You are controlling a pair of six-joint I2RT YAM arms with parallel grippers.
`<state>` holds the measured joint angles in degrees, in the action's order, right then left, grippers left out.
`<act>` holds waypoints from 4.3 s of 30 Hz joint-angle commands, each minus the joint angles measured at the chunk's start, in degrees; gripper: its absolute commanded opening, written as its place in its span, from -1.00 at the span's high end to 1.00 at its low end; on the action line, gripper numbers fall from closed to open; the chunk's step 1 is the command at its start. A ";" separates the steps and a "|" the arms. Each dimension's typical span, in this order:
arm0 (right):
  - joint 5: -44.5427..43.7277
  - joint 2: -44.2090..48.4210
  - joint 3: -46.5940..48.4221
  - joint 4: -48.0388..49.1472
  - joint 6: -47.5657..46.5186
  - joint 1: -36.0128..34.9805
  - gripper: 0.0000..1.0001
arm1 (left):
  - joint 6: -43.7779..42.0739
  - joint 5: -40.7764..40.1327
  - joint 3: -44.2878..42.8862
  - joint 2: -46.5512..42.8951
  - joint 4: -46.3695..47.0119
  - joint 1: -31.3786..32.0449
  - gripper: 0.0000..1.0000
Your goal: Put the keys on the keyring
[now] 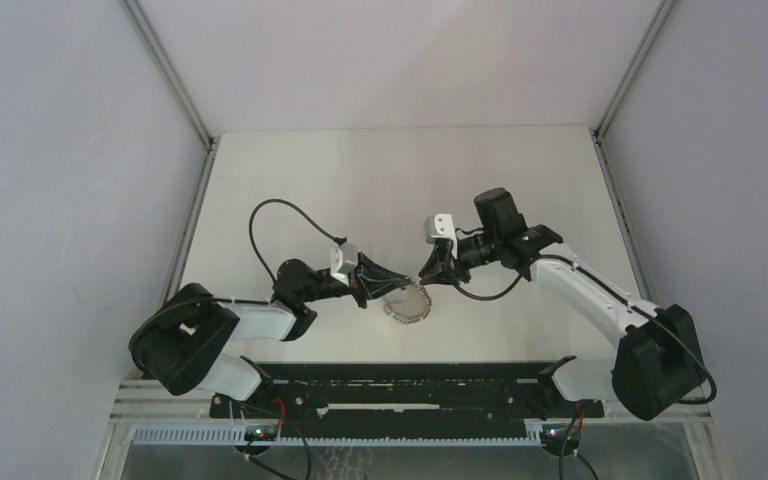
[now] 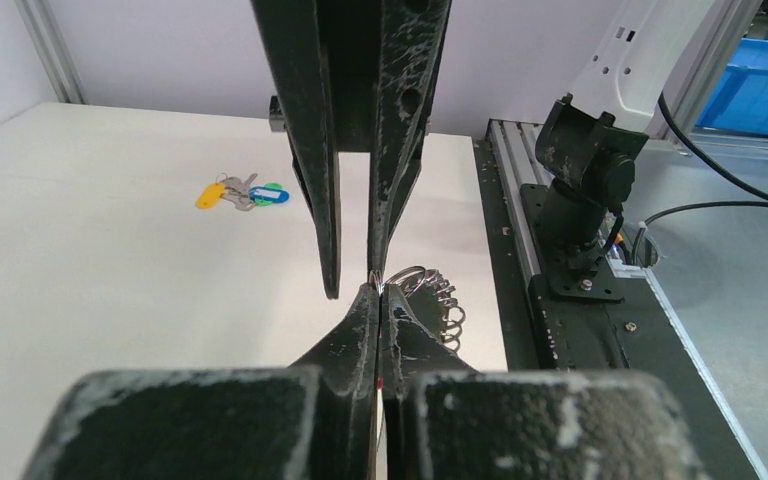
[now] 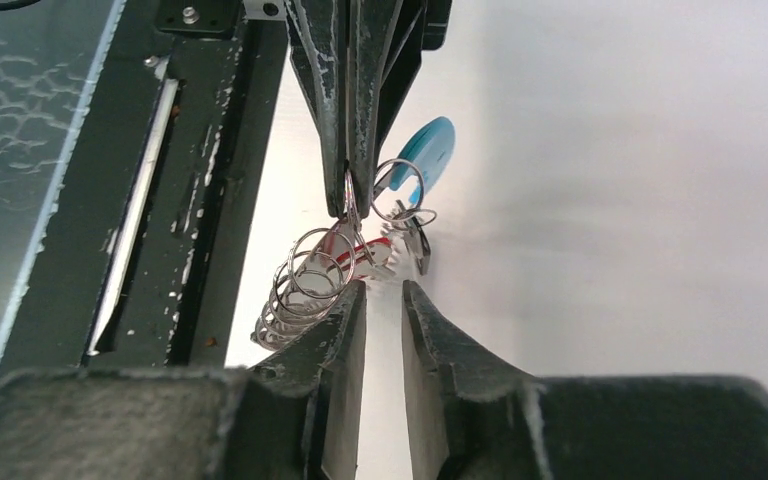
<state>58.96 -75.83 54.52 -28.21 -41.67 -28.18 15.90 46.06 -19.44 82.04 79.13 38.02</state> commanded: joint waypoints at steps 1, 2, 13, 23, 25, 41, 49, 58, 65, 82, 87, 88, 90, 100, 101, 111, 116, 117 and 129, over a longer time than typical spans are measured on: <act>-1.14 5.38 -2.47 9.88 3.40 0.28 0.58 | -0.18 -0.68 0.25 -1.72 4.74 0.30 1.00; -1.07 6.03 -2.89 11.15 3.60 0.26 0.56 | -0.24 -0.64 0.25 -1.67 4.72 0.30 1.00; 0.97 4.40 -2.49 10.29 1.60 -1.70 0.45 | 0.06 -0.65 -0.23 -0.85 4.77 0.30 1.00; 2.10 3.15 -1.25 8.26 0.21 -3.08 0.45 | 0.68 -1.71 -0.57 -0.24 4.72 0.30 1.00; 2.28 3.06 -1.26 9.30 0.75 -3.43 0.45 | 0.79 -1.69 -0.72 0.06 4.70 0.30 1.00; 2.12 2.00 -1.26 15.10 5.36 -5.10 0.61 | 0.84 -1.59 -0.99 0.89 4.80 0.60 1.00; 0.00 2.22 -0.21 13.73 5.64 -5.40 1.00 | 0.97 -1.41 -1.12 1.70 4.80 1.00 1.00; -9.89 1.94 7.37 -3.18 0.05 -6.22 1.00 | 1.17 -1.50 -0.92 2.58 4.72 0.50 0.68; -22.95 -0.46 15.04 -15.76 -1.52 -10.87 1.00 | 1.50 -1.08 -0.54 2.63 4.76 -0.71 0.39; -33.56 -7.46 24.62 -25.21 -0.64 -17.50 1.00 | 1.63 0.69 -2.28 6.55 4.18 -0.87 0.61; -34.42 -8.52 25.72 -25.37 -0.38 -18.92 1.00 | 1.93 1.02 -2.66 6.56 4.19 -0.85 0.63; -34.68 -8.79 26.06 -25.63 -0.32 -19.28 1.00 | 1.94 1.15 -2.70 6.55 4.19 -0.84 0.63; -35.25 -9.33 26.77 -25.87 -0.13 -19.73 1.00 | 2.04 1.42 -2.69 6.55 4.13 -0.84 0.63; -37.81 -7.49 25.85 -24.91 2.24 -19.32 0.91 | 0.47 -0.69 -0.72 4.04 4.19 -0.91 1.00; -37.90 -6.51 24.91 -24.31 2.87 -18.69 0.82 | 0.12 -1.04 -0.28 3.48 4.19 -1.05 1.00; -33.54 3.55 13.73 -15.30 6.56 -12.86 0.40 | -0.26 -2.59 1.15 0.02 4.45 -1.46 1.00; -23.73 6.39 10.53 -10.88 3.61 -8.92 0.39 | -0.30 -1.16 0.99 -0.31 4.47 -1.46 1.00; -21.50 6.86 9.87 -9.90 3.11 -7.70 0.39 | -0.31 -0.89 0.96 -0.23 4.45 -1.46 1.00; -7.86 3.51 9.46 -5.84 -1.00 -5.61 0.33 | -0.04 0.29 0.28 0.31 4.45 -1.46 1.00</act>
<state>44.53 -71.00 63.53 -36.91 -40.32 -33.74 16.91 45.69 -19.44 83.55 80.31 36.93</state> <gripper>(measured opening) 0.335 0.010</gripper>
